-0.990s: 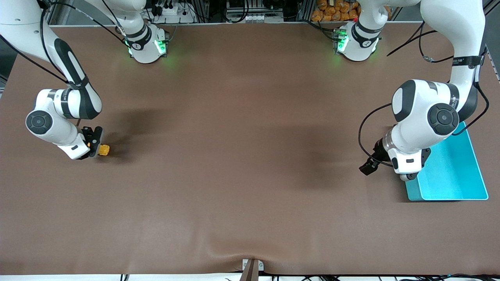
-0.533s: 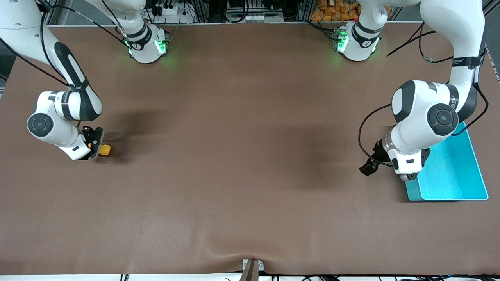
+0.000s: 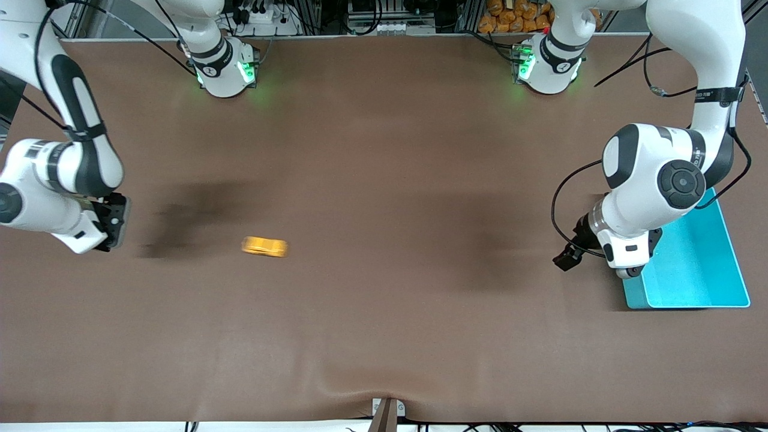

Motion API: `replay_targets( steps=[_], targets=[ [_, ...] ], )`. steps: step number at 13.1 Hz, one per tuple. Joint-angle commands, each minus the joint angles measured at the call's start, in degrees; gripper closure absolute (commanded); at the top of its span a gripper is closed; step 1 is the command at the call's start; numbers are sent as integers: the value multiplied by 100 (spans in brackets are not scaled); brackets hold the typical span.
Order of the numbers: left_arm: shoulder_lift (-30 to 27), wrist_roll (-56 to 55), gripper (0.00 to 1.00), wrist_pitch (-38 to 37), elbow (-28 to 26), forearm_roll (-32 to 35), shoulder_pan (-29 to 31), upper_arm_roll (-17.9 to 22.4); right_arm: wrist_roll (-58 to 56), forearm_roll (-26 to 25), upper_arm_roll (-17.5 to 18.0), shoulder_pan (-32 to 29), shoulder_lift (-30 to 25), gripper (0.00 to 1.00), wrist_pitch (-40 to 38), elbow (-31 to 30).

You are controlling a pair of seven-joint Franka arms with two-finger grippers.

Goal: Wind and store yellow beetle car
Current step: 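Open the right gripper, releasing the car to roll toward the left gripper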

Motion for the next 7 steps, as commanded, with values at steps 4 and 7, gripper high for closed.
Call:
replay_targets(
  steps=[4, 7],
  targets=[
    [30, -131, 0, 68, 52, -58, 42, -15, -24, 705, 134, -107, -81, 0, -1926, 1661],
    [30, -131, 0, 77, 52, -145, 42, -6, 205, 1029, 169, -19, -134, 0, -2742, 2426]
  ],
)
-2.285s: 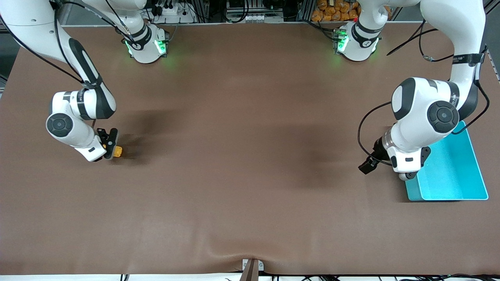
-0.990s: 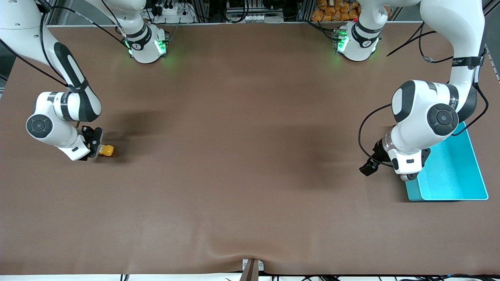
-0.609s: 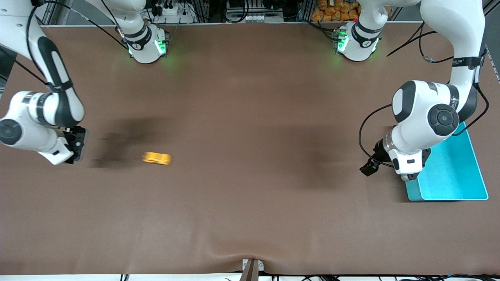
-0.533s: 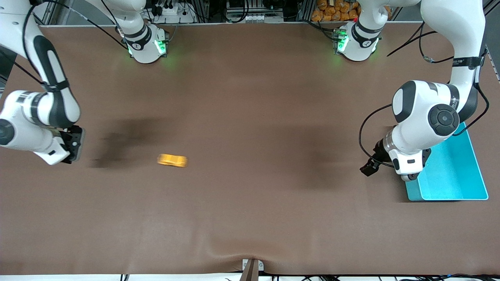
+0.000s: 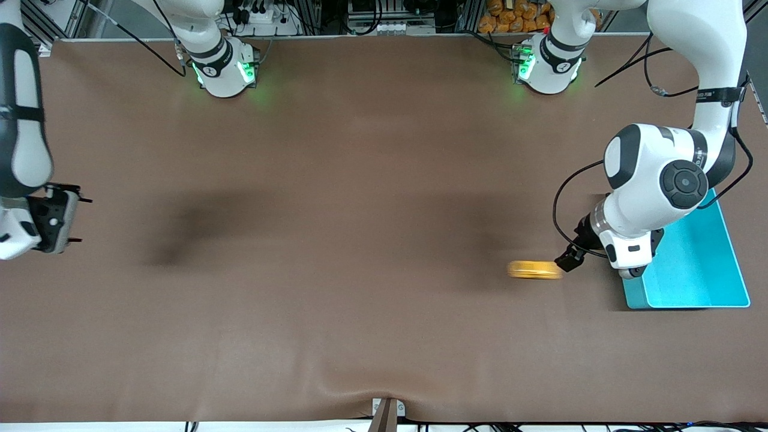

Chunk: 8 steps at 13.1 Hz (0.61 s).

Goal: Wind and store yellow beetle car
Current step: 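Open the right gripper, releasing the car to roll toward the left gripper, then grasp the yellow car with the left gripper while the right gripper withdraws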

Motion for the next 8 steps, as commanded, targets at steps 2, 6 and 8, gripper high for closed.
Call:
replay_targets(
  steps=[2, 6, 8],
  targets=[
    [20, -73, 0, 50, 48, -204, 117, 2, 416, 468, 40, 227, -130, 0, -896, 832],
    [46, -467, 0, 181, -4, -187, 477, 11, 1065, 486, 58, 474, -578, 0, -914, 965],
    [213, -974, 0, 391, -5, -179, 540, 28, 1731, 486, 58, 631, -885, 0, -914, 1001]
  ],
)
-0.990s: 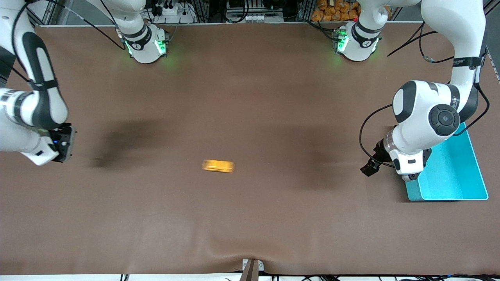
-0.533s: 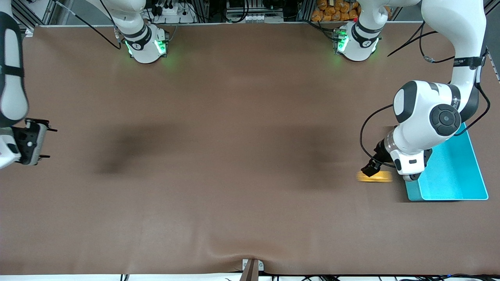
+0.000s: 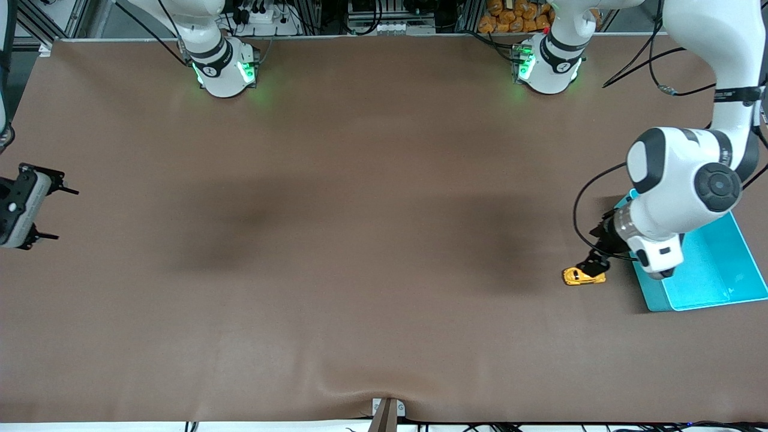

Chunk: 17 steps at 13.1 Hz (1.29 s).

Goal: Wind and store yellow beetle car
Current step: 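Grasp the yellow car with the left gripper while the right gripper withdraws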

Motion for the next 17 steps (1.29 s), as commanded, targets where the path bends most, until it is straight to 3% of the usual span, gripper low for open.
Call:
replay_targets(
  steps=[1, 5, 9, 14, 17],
  targets=[
    [282, -911, 0, 473, 13, -23, 74, -12, 965, 89, -9, 209, -503, 0, -92, 20],
    [607, -1881, 0, 975, 31, -14, 293, -3, 2215, 107, -9, 499, -707, 0, -362, 142],
    [967, -2225, 0, 1362, 13, 56, 426, 23, 2454, 282, -62, 473, -707, 0, -619, 468],
    [1617, -2988, 0, 1503, 75, 1390, 391, 32, 3480, 257, -79, 456, -715, 0, -1102, 872],
    [1663, -3095, 0, 1661, 75, 1542, 417, 32, 4648, 256, -106, 403, -724, 0, -1339, 873]
  ],
)
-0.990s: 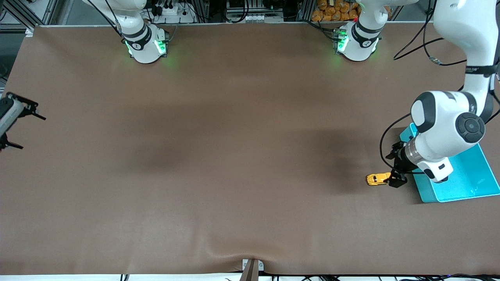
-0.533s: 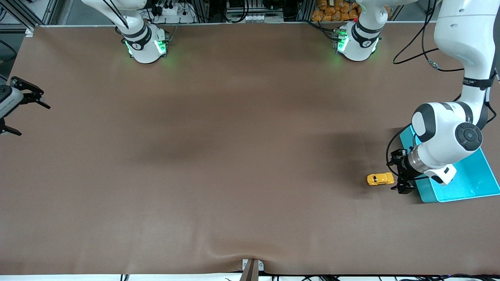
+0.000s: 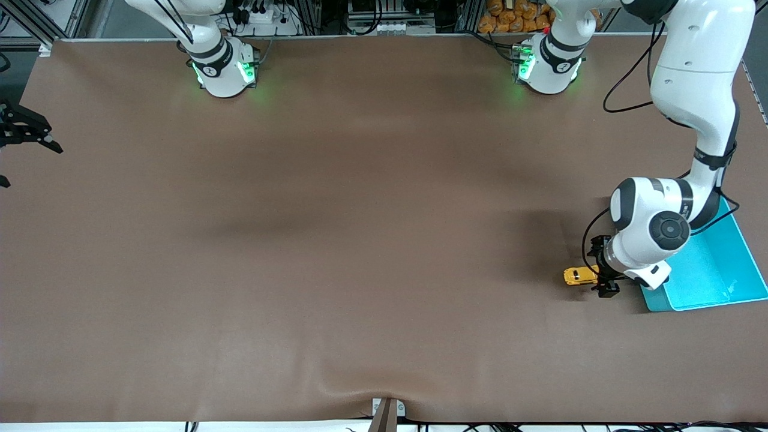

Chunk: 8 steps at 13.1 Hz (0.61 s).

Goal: Wind and store yellow beetle car
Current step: 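Grasp the yellow car with the left gripper while the right gripper withdraws, then lift the car with the left gripper and carry it over the bin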

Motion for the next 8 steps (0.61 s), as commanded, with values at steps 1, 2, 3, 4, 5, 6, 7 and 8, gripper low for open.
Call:
replay_targets(
  steps=[1, 2, 3, 4, 5, 6, 7, 8],
  targets=[
    [3, -129, 0, 25, 72, 186, -16, 13, 864, 113, -6, -93, -69, 0, -240, 98],
    [3, -129, 0, 34, 72, 186, -25, 13, 1215, 113, 3, -136, -78, 0, -267, 89],
    [3, -155, 0, 34, 81, 177, -17, 13, 1758, 122, 12, -137, -157, 0, -294, 89],
    [12, -147, 60, 43, 81, 186, -25, 13, 2172, 122, 20, -137, -227, 0, -303, 81],
    [3, -164, 92, 43, 81, 186, -25, 13, 2463, 122, 21, -137, -306, 0, -303, 72],
    [3, -190, 100, 43, 81, 186, -25, 13, 2675, 131, 29, -137, -350, 0, -303, 46],
    [-14, -190, 100, 43, 81, 186, -17, 4, 2860, 131, 29, -137, -359, 0, -303, 37],
    [-32, -164, 100, 34, 81, 186, -16, 4, 3088, 122, 29, -128, -403, 0, -303, 10]
  ],
)
